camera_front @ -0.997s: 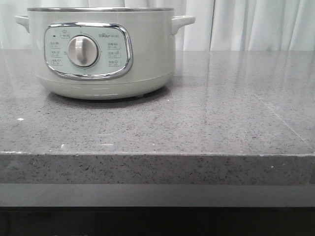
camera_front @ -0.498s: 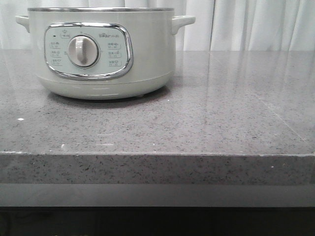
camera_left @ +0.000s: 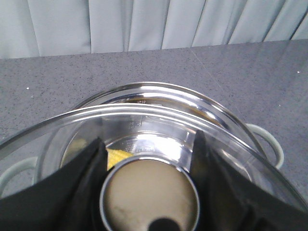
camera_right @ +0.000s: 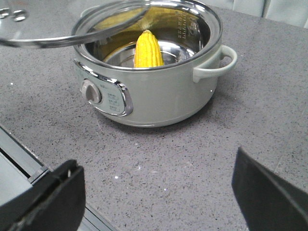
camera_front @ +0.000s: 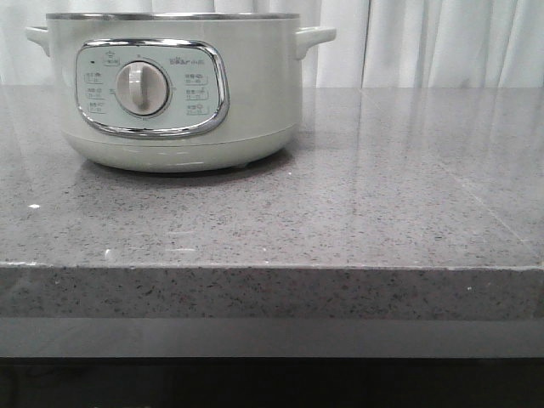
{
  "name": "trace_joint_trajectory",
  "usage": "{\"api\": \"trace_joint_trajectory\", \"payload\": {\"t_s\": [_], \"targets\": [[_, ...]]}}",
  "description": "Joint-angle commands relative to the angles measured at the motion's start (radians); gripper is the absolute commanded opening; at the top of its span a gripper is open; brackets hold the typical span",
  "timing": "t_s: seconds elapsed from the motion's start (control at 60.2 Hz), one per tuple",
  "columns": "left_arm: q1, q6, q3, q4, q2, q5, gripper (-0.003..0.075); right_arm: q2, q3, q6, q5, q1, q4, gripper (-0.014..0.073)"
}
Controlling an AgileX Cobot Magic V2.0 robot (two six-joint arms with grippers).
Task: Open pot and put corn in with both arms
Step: 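Lower the glass lid back onto the pot with the left gripper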
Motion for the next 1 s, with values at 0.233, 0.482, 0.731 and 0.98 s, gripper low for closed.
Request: {"api": "trace_joint_trajectory", "payload": {"t_s": [0.233, 0.482, 0.731, 0.98], "targets": [[-0.018, 0.000, -0.192, -0.039, 0.152, -0.173, 0.0229, 0.000, -0.024, -0.010, -0.081, -0.002, -0.001, 0.0633], [-0.041, 0.000, -0.209, -0.038, 0.213, -0.253, 0.0229, 0.000, -0.024, -0.010, -0.081, -0.002, -0.001, 0.0633], [-0.050, 0.002, -0.209, -0.035, 0.259, -0.298, 0.0229, 0.000, -0.024, -0.010, -0.081, -0.002, -0.001, 0.0633], [-0.050, 0.002, -0.209, -0.018, 0.272, -0.301, 0.0229, 0.000, -0.024, -0.010, -0.081, -0.002, -0.001, 0.0633]]}}
